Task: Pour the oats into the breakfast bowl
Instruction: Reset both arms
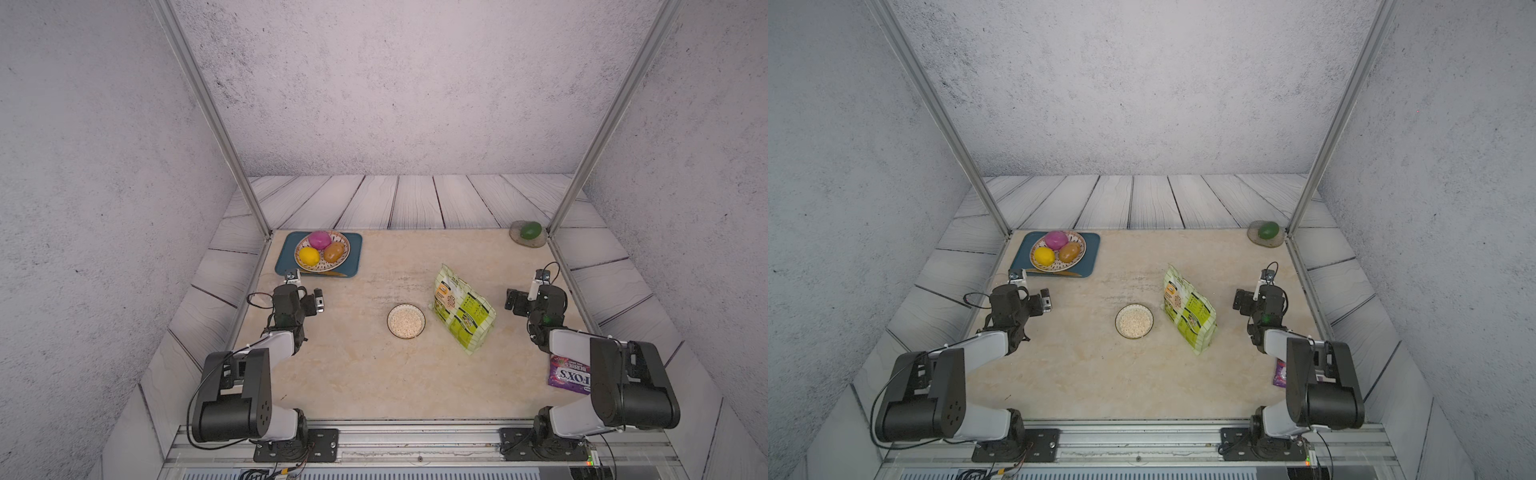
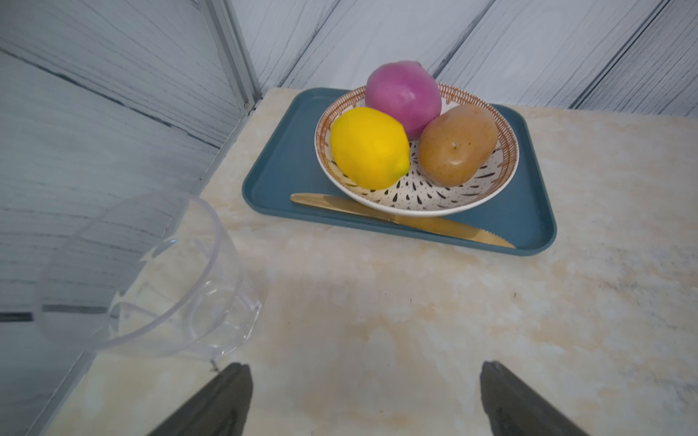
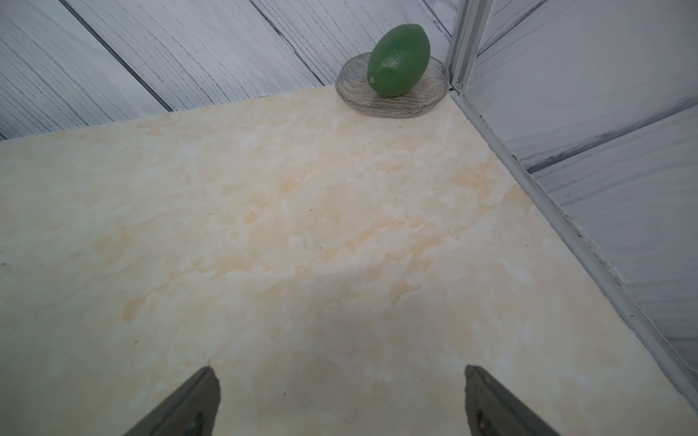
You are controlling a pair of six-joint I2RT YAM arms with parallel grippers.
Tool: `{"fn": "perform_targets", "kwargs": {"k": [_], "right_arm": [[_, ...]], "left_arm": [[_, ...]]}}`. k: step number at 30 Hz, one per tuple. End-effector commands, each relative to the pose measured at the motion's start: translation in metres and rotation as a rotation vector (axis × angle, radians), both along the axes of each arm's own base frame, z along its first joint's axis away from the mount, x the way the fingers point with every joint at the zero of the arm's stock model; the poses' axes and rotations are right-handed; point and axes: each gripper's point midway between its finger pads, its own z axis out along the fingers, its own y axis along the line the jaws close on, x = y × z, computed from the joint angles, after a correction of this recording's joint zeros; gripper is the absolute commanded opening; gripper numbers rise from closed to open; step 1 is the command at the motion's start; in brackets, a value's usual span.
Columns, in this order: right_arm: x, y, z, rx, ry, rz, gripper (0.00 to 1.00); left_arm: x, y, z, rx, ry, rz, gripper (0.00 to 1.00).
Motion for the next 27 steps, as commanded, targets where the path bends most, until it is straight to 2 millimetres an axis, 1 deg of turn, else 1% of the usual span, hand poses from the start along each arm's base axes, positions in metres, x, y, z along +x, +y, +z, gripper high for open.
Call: {"fn": "perform_targets", "kwargs": {"k": [1, 2, 3, 5, 7, 10, 12, 27], "right_arm": [[0.0066, 0.0226, 0.0046, -0.035, -0.055, 0.120, 0.99], [0.0053, 0.0245, 0.0034, -0.040, -0.084, 0.132, 0.99], [0.0056, 0.0243, 0.0022, -0.042, -0.099, 0.132, 0.99], [0.0047, 0.0241, -0.0023, -0.039, -0.056, 0.127, 0.99], [0.0057, 0.0246, 0.0001, -0.041, -0.071, 0.129, 0.99], [0.0043, 0.0241, 0.0001, -0.042, -0.064, 0.126, 0.99], [0.0042, 0.0244, 0.0008, -0.042, -0.068, 0.128, 0.99], [0.0041, 0.0243, 0.0008, -0.043, -0.067, 0.128, 0.99]], "left_arm": [[0.0081, -0.0134, -0.0017, 0.014, -0.119, -0.097, 1.00], [0.0098, -0.0152, -0.0011, 0.011, -0.093, -0.106, 1.00], [0.0074, -0.0156, -0.0059, 0.010, -0.035, -0.109, 1.00], [0.0104, -0.0136, -0.0025, 0.016, -0.097, -0.095, 1.00], [0.0090, -0.0135, -0.0046, 0.014, -0.044, -0.093, 1.00], [0.0095, -0.0139, -0.0036, 0.017, -0.067, -0.093, 1.00], [0.0086, -0.0136, -0.0039, 0.019, -0.047, -0.091, 1.00], [0.0084, -0.0136, -0.0040, 0.018, -0.048, -0.089, 1.00]]}}
